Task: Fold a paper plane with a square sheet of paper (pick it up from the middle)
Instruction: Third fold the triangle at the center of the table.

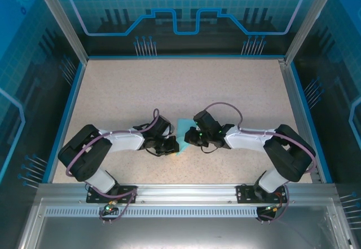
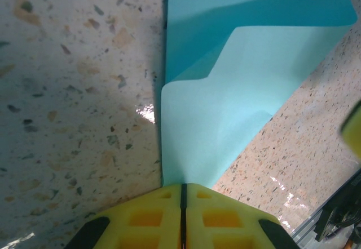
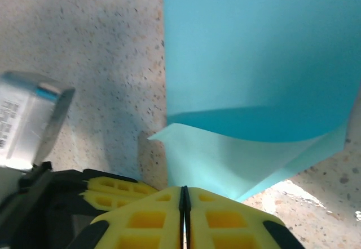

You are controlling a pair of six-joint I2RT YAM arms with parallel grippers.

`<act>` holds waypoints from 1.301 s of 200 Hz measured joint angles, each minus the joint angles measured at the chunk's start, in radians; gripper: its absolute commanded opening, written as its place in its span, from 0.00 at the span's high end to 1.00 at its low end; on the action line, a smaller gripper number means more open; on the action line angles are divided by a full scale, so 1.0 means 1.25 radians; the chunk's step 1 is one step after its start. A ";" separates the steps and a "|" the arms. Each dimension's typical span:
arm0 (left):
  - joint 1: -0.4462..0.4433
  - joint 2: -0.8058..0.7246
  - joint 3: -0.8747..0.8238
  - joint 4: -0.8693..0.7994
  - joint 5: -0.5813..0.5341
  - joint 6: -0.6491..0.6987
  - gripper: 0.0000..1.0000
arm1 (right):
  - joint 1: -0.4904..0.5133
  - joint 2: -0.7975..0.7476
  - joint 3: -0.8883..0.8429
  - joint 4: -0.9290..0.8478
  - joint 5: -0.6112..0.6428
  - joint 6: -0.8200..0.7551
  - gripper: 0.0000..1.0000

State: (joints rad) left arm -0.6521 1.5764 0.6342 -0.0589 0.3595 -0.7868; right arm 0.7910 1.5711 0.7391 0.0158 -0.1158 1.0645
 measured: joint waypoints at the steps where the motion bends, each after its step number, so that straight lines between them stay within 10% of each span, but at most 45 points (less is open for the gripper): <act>1: 0.000 0.000 0.000 0.000 0.000 0.000 0.91 | 0.001 0.001 0.000 0.000 0.000 0.000 0.92; 260: 0.000 0.000 0.011 -0.021 -0.010 0.000 0.92 | 0.006 0.095 -0.009 0.062 -0.040 0.006 0.95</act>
State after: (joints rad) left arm -0.6521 1.5768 0.6479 -0.0853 0.3470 -0.7868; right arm 0.7986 1.6901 0.7277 0.0929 -0.1658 1.0718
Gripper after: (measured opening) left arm 0.083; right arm 0.051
